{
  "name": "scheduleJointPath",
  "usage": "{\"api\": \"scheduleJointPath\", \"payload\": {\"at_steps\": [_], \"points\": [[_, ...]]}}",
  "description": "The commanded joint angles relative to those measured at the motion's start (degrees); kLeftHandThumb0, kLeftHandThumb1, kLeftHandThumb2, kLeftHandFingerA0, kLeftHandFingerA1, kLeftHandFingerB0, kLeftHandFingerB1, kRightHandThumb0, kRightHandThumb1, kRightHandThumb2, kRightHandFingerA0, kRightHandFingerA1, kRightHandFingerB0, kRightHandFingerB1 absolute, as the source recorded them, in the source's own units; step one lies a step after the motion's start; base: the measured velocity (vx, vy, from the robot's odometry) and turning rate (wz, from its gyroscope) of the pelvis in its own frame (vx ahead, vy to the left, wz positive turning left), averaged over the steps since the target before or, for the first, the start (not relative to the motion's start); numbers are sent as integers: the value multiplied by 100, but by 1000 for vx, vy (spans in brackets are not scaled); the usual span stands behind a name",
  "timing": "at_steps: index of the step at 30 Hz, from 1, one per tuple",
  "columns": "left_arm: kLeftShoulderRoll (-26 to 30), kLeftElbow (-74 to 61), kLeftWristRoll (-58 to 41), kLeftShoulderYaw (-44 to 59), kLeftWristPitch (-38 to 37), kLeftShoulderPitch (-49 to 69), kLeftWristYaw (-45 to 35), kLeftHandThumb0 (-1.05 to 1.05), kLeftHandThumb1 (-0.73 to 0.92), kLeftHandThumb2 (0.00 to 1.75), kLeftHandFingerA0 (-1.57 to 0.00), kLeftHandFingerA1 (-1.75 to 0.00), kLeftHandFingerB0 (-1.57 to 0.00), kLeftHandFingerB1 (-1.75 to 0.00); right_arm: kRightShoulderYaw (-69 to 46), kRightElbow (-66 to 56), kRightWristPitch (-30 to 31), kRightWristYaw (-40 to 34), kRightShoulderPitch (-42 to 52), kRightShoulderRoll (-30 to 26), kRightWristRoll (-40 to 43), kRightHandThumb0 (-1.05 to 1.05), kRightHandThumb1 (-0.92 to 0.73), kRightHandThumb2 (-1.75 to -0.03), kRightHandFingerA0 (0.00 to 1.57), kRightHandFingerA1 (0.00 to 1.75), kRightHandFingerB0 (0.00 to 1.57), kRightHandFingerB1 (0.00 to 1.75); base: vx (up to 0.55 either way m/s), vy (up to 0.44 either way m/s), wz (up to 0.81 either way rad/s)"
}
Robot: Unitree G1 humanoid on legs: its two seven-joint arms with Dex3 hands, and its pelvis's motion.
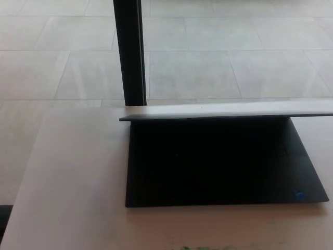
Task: The robot uses its right hand to push down on the lid of a laptop kept in the middle of the desk to close it
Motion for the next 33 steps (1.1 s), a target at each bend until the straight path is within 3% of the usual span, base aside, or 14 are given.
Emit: {"api": "scheduleJointPath", "payload": {"at_steps": [1,5,6,7,11,14,15,17,21,24,25,26,28,33], "points": [[342,291,-1352,1118,-98,-253,-962,-86,91,68,-40,-46,-27,-33,-1668,-136,-70,-362,-337,-389,1699,-79,-87,-66,66,84,54,52,0,0,0],[353,418,-1255,1196,-151,-292,-1032,-85,92,69,-40,-44,-26,-32,-1933,-230,196,-366,-440,-621,1666,-79,-92,-71,47,88,34,52,0,0,0],[348,431,-1254,1211,-153,-297,-1031,-85,92,68,-41,-45,-27,-32,-1963,-194,219,-385,-492,-673,1659,-74,-74,-113,48,80,28,57,0,0,0],[353,475,-1274,1258,-132,-314,-1039,-84,92,68,-41,-44,-26,-32,-2055,-31,166,-403,-699,-833,1691,-81,-92,-71,42,90,29,51,0,0,0],[336,446,-1274,1332,-136,-314,-1072,-83,92,69,-38,-45,-25,-33,-2226,93,284,-499,-1113,-1114,1687,-77,-92,-71,38,87,29,47,0,0,0],[324,406,-1245,1324,-138,-303,-1066,-86,92,68,-39,-45,-26,-32,-2144,-483,471,-523,-1899,-1494,1743,-79,-92,-74,23,95,24,51,0,0,0],[334,463,-1244,1328,-166,-317,-1099,-86,92,68,-40,-44,-27,-32,-2096,-645,505,-513,-2025,-1527,1737,-83,-92,-75,17,82,17,47,0,0,0],[383,550,-1256,1331,-205,-358,-1144,-86,92,68,-40,-44,-28,-32,-1878,-1256,686,-636,-2336,-1553,1659,-84,-92,-76,18,80,17,47,0,0,0],[398,569,-1276,1313,-171,-408,-1110,-85,92,68,-39,-44,-25,-32,-1396,-2126,860,-483,-2810,-1579,1568,-86,-92,-77,34,92,28,51,0,0,0],[417,613,-1277,1297,-182,-427,-1112,-85,92,68,-39,-44,-26,-32,-1060,-2659,1000,-345,-2954,-1548,1535,-85,-92,-77,41,88,30,52,0,0,0],[418,639,-1284,1296,-190,-436,-1113,-86,92,68,-41,-45,-27,-32,-710,-3104,1094,-112,-3011,-1518,1530,-85,-92,-76,34,89,34,53,0,0,0],[414,623,-1266,1274,-203,-428,-1109,-85,92,70,-39,-45,-25,-32,-405,-3314,1112,88,-3087,-1500,1480,-90,-91,-78,22,71,29,45,0,0,0],[409,585,-1258,1245,-218,-406,-1147,-85,92,69,-39,-45,-25,-32,71,-3417,1109,349,-3269,-1463,1390,-85,-92,-75,14,61,26,40,0,0,0],[372,613,-1301,1248,-218,-473,-1112,-85,92,69,-41,-45,-26,-32,1603,-3456,916,554,-3672,-1390,385,-94,-92,-74,14,41,26,31,0,0,0]]}}
